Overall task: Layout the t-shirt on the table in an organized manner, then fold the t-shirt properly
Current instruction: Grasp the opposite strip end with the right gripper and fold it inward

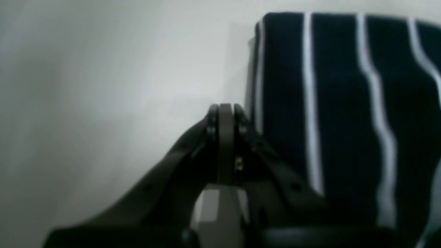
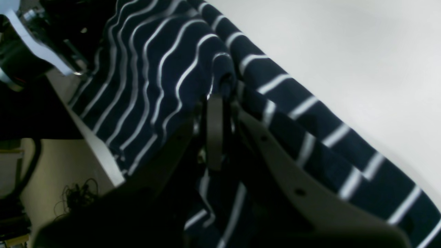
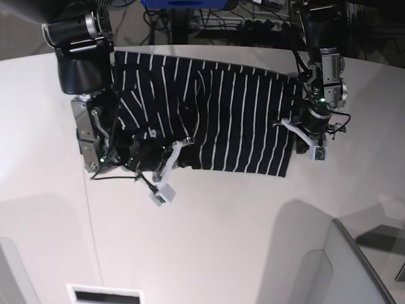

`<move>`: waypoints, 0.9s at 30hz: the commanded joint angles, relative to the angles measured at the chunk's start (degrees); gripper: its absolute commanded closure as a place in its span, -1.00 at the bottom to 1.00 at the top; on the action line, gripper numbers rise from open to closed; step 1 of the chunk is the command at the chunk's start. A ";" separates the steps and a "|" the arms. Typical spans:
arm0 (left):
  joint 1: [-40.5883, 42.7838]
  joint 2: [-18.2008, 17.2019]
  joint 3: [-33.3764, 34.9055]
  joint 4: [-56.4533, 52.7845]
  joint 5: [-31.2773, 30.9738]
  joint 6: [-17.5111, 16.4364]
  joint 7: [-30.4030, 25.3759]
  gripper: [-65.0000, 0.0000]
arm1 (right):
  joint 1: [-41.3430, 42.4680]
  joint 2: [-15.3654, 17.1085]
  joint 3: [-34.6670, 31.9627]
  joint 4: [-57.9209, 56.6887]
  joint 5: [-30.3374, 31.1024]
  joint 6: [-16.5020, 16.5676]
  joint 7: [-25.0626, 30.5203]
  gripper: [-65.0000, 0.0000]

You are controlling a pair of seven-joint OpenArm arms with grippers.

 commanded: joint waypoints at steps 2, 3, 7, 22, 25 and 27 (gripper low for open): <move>-0.43 -0.33 -0.14 0.39 0.52 0.07 0.89 1.00 | 1.43 -0.03 0.02 0.98 1.11 0.40 0.87 0.98; -0.43 -0.33 -0.14 0.39 0.52 0.07 0.89 1.00 | 1.43 0.59 0.11 1.07 1.11 0.40 0.87 0.98; -0.26 -0.33 -0.14 0.74 0.16 0.07 0.89 1.00 | 1.34 1.29 0.11 1.07 1.11 0.40 0.96 0.96; 5.63 1.25 -1.98 18.50 -1.95 -0.02 1.42 1.00 | -3.58 2.52 0.11 14.25 1.02 -9.88 0.87 -0.15; 8.53 2.48 -0.14 22.90 -8.80 -0.10 1.59 1.00 | -7.45 3.58 0.81 21.55 1.11 -9.88 0.96 -0.15; 10.47 1.86 4.17 24.74 -13.55 -0.10 3.18 1.00 | -11.14 3.84 5.39 25.77 1.19 -9.88 0.96 -0.16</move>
